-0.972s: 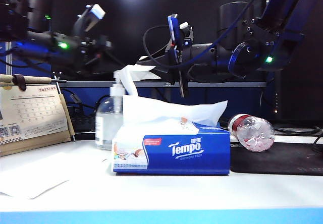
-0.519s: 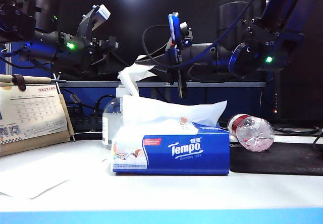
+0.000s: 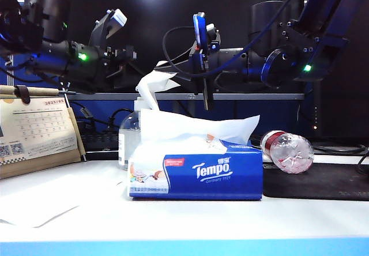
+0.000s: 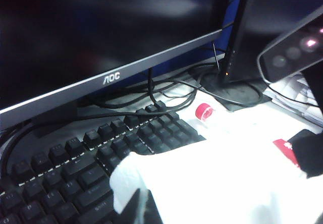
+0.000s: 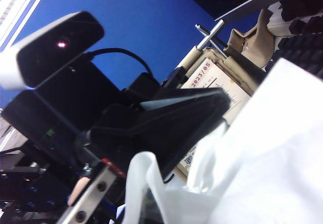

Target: Pull out a tissue from the tissue dispenser, then press the switch of the alcohol sanitizer bottle to drop some sanitizer on the paper tissue, and finally place the treated tissue on the table.

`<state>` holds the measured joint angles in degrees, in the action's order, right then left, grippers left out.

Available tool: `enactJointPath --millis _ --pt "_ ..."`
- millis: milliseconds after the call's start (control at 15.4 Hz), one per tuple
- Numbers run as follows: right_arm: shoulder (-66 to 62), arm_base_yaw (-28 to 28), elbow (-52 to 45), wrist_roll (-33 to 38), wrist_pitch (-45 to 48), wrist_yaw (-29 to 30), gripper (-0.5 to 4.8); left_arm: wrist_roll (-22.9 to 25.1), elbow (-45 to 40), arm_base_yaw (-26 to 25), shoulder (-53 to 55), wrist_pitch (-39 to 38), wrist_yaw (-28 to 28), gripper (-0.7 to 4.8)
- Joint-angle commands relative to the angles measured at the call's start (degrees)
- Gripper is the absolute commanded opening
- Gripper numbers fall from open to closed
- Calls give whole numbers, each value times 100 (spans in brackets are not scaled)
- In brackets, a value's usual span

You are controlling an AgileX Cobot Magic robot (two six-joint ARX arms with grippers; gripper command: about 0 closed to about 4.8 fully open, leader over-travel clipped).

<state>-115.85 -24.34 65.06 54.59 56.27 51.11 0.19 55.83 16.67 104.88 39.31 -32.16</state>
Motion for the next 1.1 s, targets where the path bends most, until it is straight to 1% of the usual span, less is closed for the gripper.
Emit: enactJointPath --millis 65,324,454,648,843,908,1102 --pt "44 -7 15 7 127 26 -1 22 -151 20 243 -1008 116 -6" --pt "44 -7 15 7 142 28 -1 39 -151 20 275 -977 138 -6" --pt "44 -7 15 7 155 52 -1 -20 -149 20 92 -831 109 -6" --pt "46 -4 15 66 286 177 -1 48 -149 -2 -654 -837 212 -6" --pt "50 -2 15 116 409 181 -1 96 -149 -162 -1342 -992 262 -6" --pt "50 4 15 116 407 264 -1 256 -149 -245 -1681 -1211 304 -6" --pt "50 55 15 116 402 354 -1 345 -149 -542 -2444 -1655 299 -6"
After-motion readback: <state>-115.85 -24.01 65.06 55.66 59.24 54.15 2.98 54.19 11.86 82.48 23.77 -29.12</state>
